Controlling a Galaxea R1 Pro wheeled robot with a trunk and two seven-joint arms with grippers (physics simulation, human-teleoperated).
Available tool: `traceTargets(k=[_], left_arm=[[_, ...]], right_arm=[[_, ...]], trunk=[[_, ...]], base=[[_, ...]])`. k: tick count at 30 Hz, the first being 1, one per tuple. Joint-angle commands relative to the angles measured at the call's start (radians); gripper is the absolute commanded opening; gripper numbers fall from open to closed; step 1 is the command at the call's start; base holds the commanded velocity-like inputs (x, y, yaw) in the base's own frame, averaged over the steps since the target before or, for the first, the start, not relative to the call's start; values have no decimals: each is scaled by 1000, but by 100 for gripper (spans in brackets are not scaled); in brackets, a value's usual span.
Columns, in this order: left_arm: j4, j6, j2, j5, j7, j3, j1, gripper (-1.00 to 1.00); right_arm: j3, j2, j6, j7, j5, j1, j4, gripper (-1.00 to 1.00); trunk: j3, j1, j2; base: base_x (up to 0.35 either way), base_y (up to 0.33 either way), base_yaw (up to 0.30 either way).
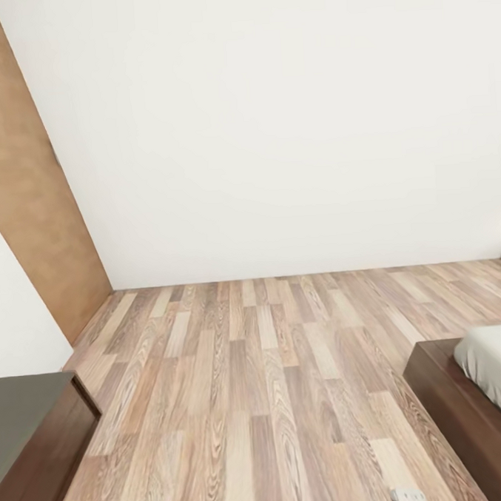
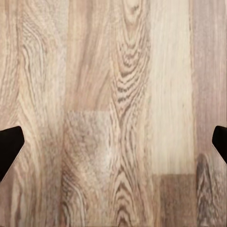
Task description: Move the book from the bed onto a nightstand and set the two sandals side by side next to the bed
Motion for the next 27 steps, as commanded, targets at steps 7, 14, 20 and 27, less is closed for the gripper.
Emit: traceTargets(k=[7,14,20,27], left_arm=[[1,-4,0,-10,-2,9,-1,100],[1,-4,0,-10,-2,9,-1,100],[1,-4,0,-10,-2,9,-1,100],[1,-4,0,-10,-2,9,-1,100]], right_arm=[[-3,-1,-3,8,-9,-2,5,100],[-3,-1,-3,5,-9,-2,5,100],[-3,0,1,5,-9,-2,5,100],[-3,0,-2,5,-9,-2,5,100]], trunk=[[-2,0,0],[-4,0,0],[-4,0,0],[-4,0,0]], base=[[303,0,0],[68,0,0],[3,0,-7],[0,0,-191]])
